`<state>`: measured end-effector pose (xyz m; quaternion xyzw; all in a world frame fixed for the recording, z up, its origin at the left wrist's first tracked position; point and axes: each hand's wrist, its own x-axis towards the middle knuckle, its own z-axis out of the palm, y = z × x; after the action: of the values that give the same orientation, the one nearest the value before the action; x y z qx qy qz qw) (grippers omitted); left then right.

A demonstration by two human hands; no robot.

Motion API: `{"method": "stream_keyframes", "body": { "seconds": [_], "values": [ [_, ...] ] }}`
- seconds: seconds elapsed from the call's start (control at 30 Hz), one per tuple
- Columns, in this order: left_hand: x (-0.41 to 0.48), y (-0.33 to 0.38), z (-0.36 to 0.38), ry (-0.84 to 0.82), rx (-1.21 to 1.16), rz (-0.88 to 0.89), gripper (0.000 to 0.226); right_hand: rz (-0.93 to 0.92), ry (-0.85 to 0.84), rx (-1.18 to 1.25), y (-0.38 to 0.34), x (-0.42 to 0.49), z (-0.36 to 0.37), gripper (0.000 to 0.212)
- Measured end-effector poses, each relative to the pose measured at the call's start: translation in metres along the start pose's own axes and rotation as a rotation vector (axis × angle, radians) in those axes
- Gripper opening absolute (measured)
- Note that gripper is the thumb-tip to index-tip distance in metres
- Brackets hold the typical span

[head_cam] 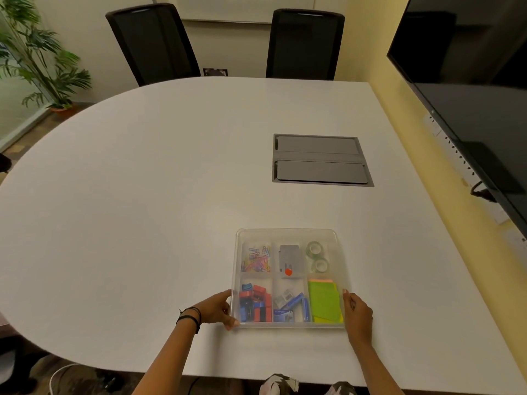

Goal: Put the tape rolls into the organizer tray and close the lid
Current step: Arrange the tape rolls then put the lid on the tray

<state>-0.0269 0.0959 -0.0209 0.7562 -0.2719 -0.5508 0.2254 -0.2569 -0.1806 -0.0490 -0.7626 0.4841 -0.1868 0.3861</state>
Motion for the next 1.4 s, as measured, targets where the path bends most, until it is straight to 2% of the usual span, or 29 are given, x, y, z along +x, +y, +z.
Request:
{"method": "stream_keyframes", "body": {
  "seconds": [0.3,0.47,0.7,0.87,1.0,1.1,1.17,1.3,1.4],
  "values": [
    [0.003,0.001,-0.004,0.004,0.029,0.038,0.075,-0.006,0.037,0.057,0.004,0.000,0.003,0.049],
    [0.002,0.001,-0.009,0.013,0.014,0.086,0.065,0.014,0.029,0.061,0.004,0.002,0.004,0.048],
    [0.000,0.006,-0.013,-0.017,0.046,0.059,0.060,0.031,0.013,0.047,0.005,0.003,0.005,0.044],
    [0.002,0.008,-0.015,-0.037,0.050,0.029,0.062,0.089,-0.064,0.030,0.006,0.004,0.003,0.040],
    [0.005,0.009,-0.016,-0.055,0.091,0.013,0.062,0.200,-0.144,0.007,0.004,0.010,-0.002,0.049],
    [0.007,0.008,-0.016,-0.071,0.110,-0.002,0.060,0.192,-0.128,-0.049,-0.003,0.013,-0.004,0.051],
    [0.008,0.008,-0.016,-0.082,0.121,-0.007,0.059,0.166,-0.085,-0.001,-0.007,0.016,-0.002,0.045],
    [0.009,0.009,-0.019,-0.092,0.140,-0.043,0.058,0.128,-0.005,0.087,-0.020,0.029,0.001,0.020],
    [0.010,0.010,-0.021,-0.098,0.163,-0.052,0.056,0.071,-0.013,0.132,-0.022,0.038,0.003,0.013]
  ]
}}
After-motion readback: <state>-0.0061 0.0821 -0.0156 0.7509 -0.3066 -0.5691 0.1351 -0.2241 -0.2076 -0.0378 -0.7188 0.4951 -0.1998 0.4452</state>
